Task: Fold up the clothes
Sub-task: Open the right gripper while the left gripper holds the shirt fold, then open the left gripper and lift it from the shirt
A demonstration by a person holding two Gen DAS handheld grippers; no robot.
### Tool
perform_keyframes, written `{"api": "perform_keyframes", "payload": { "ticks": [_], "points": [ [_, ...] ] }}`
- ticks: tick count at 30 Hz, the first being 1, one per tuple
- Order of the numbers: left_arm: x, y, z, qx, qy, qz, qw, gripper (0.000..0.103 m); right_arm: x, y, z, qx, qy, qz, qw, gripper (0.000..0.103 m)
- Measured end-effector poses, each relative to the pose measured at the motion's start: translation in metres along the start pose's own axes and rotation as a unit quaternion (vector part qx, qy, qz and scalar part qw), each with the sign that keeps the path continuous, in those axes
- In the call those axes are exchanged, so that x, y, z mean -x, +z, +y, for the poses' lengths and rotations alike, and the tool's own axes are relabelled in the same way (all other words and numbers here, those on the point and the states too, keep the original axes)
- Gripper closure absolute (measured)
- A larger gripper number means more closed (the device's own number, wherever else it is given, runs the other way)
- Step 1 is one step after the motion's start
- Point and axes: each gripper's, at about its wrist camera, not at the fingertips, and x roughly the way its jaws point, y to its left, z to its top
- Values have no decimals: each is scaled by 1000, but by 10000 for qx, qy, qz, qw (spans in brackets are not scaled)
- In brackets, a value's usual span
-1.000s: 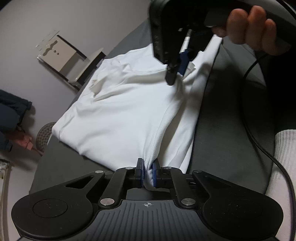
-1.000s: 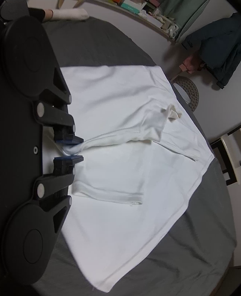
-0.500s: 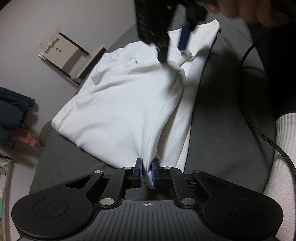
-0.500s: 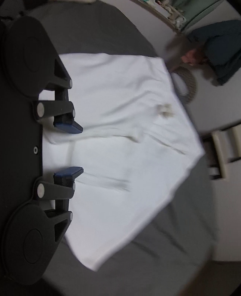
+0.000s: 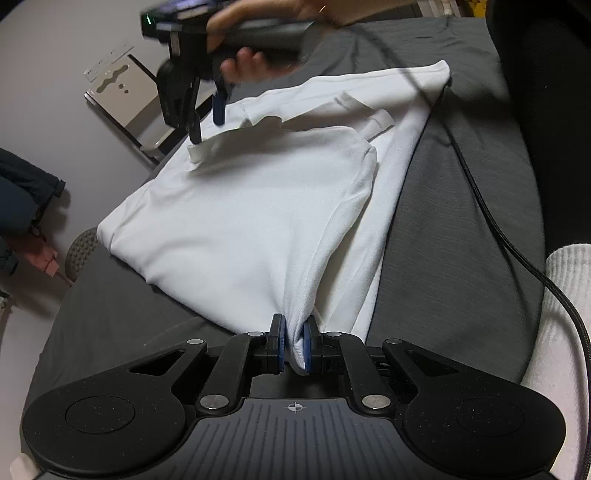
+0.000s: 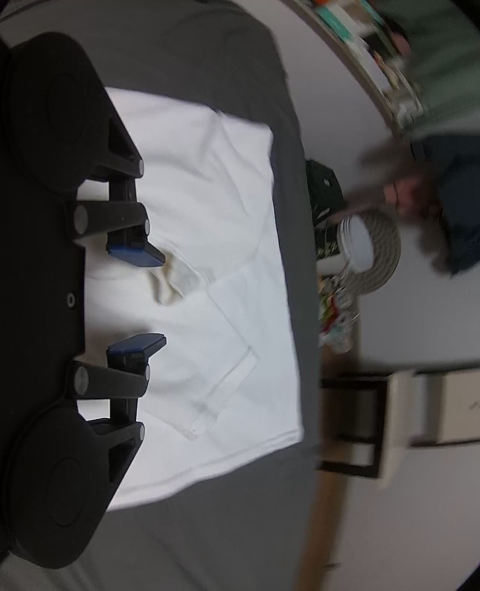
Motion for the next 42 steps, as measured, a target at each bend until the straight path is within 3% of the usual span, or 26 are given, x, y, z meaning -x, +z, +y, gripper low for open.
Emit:
{"api": "perform_keyframes", "payload": {
  "ticks": [3, 6, 9, 14, 17, 20, 22, 23, 30, 32, 35, 41, 42],
  "points": [
    [0, 1, 2, 113, -64, 9, 9999, 95, -17, 4, -14, -518, 460, 213, 9974, 61],
    [-1, 2, 1, 115, -77, 15, 9999, 95, -16, 4, -25, -941, 869, 197, 9916, 53],
    [-1, 2, -1, 105, -60, 10, 9999, 95, -14, 7, -30, -1212, 1079, 167, 9866, 52],
    [1, 2, -2, 95, -22, 3, 10000, 95, 6, 10, -36, -1678, 971, 25, 9810, 51],
    [1, 1, -3, 77, 3, -7, 10000, 95, -1, 15, -32, -1691, 1221, 228, 9777, 50],
    [1, 1, -3, 90, 19, -21, 10000, 95, -17, 20, -24, -1606, 1032, 403, 9808, 51],
    [2, 0, -3, 102, 25, -29, 9999, 95, -23, 21, -24, -1542, 799, 470, 9837, 76],
    [2, 0, -3, 105, 26, -30, 9999, 95, -27, 22, -24, -1507, 680, 499, 9850, 96],
    [6, -5, -2, 148, -62, -92, 9998, 95, -41, 29, -36, -1258, 541, 462, 9895, 96],
    [7, -6, -2, 167, -72, -105, 9998, 96, -34, 31, -39, -1085, 536, 427, 9917, 90],
    [7, -6, -3, 111, -39, -105, 9999, 95, 5, 26, -46, -789, 188, 35, 9967, 62],
    [9, -7, -7, -53, 7, -127, 9999, 95, 73, -38, -49, -530, 1396, 115, 9887, 62],
    [10, -7, -7, -58, 0, -129, 9999, 95, 76, -46, -48, -489, 1413, 137, 9887, 62]
  ]
}}
